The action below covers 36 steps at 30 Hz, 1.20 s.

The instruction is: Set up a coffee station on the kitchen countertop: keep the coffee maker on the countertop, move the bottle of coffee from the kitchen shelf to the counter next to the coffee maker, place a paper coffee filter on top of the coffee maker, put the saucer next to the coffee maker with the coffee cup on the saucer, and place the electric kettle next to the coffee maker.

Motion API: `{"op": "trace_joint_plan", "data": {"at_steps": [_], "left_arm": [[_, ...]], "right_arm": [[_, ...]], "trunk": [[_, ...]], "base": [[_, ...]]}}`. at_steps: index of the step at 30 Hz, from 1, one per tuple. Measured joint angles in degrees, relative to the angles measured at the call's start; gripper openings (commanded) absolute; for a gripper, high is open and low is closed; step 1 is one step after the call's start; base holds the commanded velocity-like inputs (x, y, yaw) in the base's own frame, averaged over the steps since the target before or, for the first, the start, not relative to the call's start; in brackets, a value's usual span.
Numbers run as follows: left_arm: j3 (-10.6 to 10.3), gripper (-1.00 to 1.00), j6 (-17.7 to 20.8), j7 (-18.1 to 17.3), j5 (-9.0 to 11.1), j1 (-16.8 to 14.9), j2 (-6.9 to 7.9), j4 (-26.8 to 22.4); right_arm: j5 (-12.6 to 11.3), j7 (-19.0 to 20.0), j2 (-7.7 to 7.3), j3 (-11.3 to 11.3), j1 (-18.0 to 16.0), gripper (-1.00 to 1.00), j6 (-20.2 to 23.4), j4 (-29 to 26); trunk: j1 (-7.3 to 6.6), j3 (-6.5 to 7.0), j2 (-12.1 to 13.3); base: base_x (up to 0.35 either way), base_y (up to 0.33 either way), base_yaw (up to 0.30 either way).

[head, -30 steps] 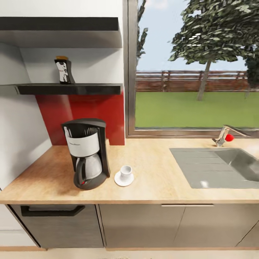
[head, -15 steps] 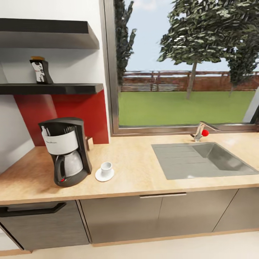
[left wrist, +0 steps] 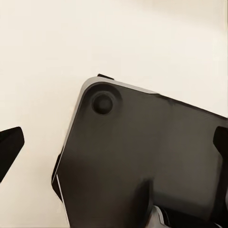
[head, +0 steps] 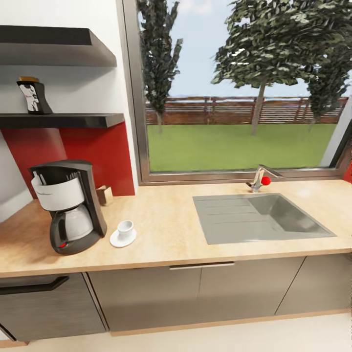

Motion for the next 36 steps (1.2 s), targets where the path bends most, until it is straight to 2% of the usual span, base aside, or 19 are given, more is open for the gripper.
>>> {"op": "trace_joint_plan", "data": {"at_steps": [3, 6, 16, 36], "left_arm": [[-0.02, 1.0, 0.0, 0.0, 0.0, 0.0, 0.0, 0.0], [-0.03, 1.0, 0.06, 0.0, 0.0, 0.0, 0.0, 0.0], [-0.04, 1.0, 0.35, 0.0, -0.03, 0.0, 0.0, -0.01], [-0.04, 1.0, 0.33, 0.0, -0.09, 0.0, 0.0, 0.0]], "right_arm": [[-0.08, 2.74, -0.59, -0.06, -0.02, 1.0, 0.07, -0.02], [-0.16, 3.28, -0.75, -0.17, 0.01, 1.0, 0.09, -0.02], [-0.37, 1.81, -0.81, -0.55, -0.01, 1.0, -0.01, -0.02], [-0.46, 0.85, -0.81, -0.74, -0.03, 1.0, -0.42, -0.07]], "trunk": [[0.0, 0.0, 0.0], [0.0, 0.0, 0.0], [0.0, -0.28, 0.0], [0.0, -0.3, 0.0]], "base": [[0.09, -0.293, 0.0], [0.093, -0.293, 0.0], [0.098, -0.293, 0.098], [0.098, -0.293, -0.001]]}}
